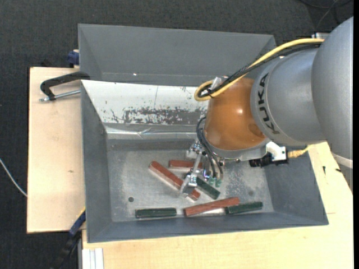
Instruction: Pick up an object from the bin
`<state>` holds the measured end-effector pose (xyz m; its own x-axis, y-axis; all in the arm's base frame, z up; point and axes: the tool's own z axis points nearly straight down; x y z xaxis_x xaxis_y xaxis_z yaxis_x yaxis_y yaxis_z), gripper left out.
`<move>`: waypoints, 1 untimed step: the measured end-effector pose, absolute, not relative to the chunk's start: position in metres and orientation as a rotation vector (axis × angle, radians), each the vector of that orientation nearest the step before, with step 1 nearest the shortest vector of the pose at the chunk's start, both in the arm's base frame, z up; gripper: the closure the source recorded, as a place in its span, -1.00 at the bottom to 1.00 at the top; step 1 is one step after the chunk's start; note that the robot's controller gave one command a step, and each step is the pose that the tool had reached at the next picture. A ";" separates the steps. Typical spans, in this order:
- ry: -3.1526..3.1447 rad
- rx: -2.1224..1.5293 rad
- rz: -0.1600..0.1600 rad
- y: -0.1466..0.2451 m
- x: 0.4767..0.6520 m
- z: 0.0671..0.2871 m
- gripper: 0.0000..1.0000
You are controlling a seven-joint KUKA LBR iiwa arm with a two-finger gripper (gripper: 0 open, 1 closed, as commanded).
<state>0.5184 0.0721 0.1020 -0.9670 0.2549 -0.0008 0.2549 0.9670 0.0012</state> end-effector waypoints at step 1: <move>3.123 0.155 0.006 0.077 0.528 0.089 1.00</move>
Offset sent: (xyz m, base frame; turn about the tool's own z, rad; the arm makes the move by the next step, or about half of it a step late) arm 0.0000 0.0000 0.0000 0.0000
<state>0.5282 0.0772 0.0887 -0.9950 0.0988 -0.0146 0.0988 0.9951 0.0045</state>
